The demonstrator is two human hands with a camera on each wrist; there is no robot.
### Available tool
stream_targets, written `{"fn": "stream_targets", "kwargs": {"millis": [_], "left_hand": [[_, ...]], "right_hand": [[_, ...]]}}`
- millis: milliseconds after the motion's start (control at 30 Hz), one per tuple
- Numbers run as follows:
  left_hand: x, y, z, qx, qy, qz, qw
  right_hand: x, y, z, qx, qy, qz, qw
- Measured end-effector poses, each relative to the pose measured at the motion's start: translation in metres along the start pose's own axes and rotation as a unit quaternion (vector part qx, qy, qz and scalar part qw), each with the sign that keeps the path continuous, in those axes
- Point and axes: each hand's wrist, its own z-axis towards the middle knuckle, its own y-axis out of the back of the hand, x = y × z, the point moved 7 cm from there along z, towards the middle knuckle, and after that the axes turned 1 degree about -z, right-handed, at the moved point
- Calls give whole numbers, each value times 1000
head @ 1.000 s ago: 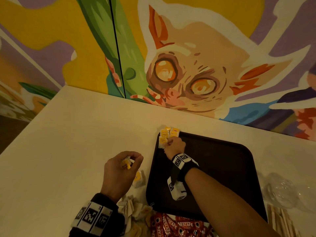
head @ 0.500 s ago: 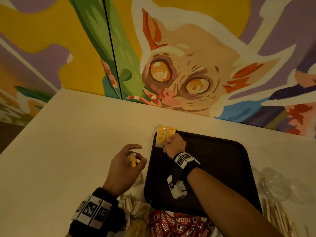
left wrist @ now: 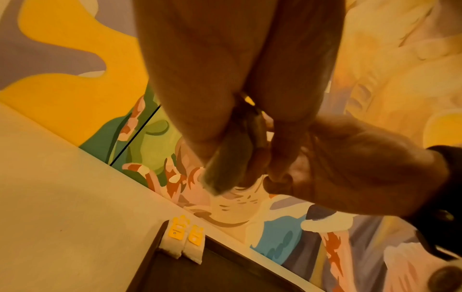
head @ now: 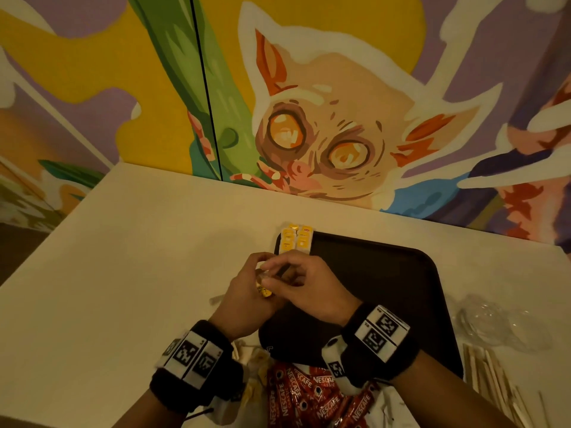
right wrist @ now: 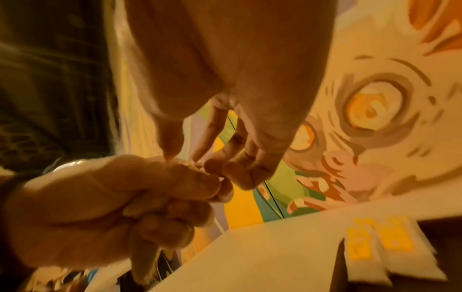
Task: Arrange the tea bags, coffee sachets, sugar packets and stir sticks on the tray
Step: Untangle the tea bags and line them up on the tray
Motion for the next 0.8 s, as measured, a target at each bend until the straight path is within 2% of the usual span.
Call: {"fn": "stream_targets", "kwargs": {"millis": [100, 167, 367, 567, 633, 733, 800], "left_hand": [[1, -5, -2, 30, 1, 6, 1000], [-1, -7, -4, 38, -2, 0, 999], [-5, -3, -14, 20, -22, -11, 1000], [-11, -7, -21, 42, -30, -86, 995], [-10, -8, -22, 55, -6, -132, 990], [-6, -13, -23, 90, 49, -257, 961], [-6, -17, -22, 109, 88, -381, 914]], "right_hand": [[6, 0, -5, 8, 31, -50, 998], [7, 0, -8, 4, 41, -46, 998], [3, 4, -14, 3, 8, 1, 1000], [5, 14, -20, -8, 3, 40, 999], [6, 15, -21, -9, 3, 40, 999], [7, 18, -20, -19, 12, 41, 999], [8, 18, -20, -23, 20, 47, 998]]}}
